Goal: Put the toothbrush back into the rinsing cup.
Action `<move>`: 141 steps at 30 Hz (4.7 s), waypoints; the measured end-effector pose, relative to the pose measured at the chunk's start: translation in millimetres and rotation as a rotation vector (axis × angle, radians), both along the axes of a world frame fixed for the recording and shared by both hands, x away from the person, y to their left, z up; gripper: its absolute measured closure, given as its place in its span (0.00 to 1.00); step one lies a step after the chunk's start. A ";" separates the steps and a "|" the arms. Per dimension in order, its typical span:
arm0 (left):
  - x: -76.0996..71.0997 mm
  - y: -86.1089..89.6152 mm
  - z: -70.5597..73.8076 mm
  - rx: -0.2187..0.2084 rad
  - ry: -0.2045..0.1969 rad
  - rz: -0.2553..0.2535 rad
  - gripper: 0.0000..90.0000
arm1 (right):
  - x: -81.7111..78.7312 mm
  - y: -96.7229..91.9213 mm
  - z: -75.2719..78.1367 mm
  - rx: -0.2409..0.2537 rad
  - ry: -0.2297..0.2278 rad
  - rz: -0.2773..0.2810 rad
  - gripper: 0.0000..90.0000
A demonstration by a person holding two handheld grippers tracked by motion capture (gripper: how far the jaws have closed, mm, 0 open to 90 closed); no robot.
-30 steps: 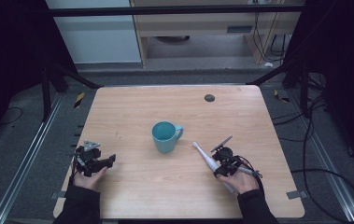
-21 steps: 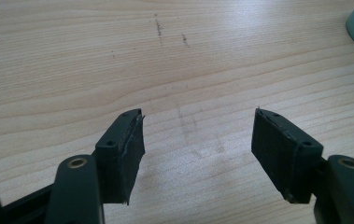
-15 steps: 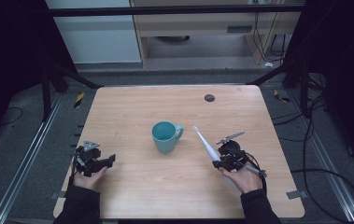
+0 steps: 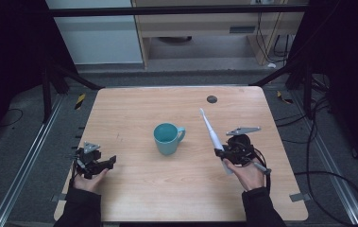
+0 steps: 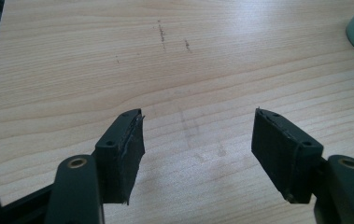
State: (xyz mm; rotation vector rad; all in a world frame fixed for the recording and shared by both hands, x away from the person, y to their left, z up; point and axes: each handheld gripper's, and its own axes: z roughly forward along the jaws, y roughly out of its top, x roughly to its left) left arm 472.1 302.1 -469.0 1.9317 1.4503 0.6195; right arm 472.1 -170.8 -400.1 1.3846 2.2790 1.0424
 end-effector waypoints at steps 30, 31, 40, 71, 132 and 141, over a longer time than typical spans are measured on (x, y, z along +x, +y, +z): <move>-0.2 1.6 1.3 -0.005 -0.008 0.007 0.38 | 20.7 28.7 29.2 0.157 -0.210 -0.019 0.74; -0.2 1.7 1.3 -0.005 -0.007 0.007 0.38 | 21.2 29.8 29.0 0.161 -0.218 -0.018 0.74; -0.1 1.7 1.2 -0.006 -0.009 0.008 0.38 | 25.6 36.3 30.3 0.216 -0.303 -0.039 0.74; -2.5 5.7 4.5 -0.015 -0.050 0.030 0.39 | 55.5 106.2 20.1 0.334 -0.423 -0.072 0.74; -2.4 5.9 4.5 -0.015 -0.051 0.030 0.39 | 67.2 180.8 -38.0 0.212 -0.346 -0.141 0.73; -2.3 5.7 4.4 -0.014 -0.050 0.029 0.39 | 66.4 182.7 -43.4 0.165 -0.328 -0.136 0.73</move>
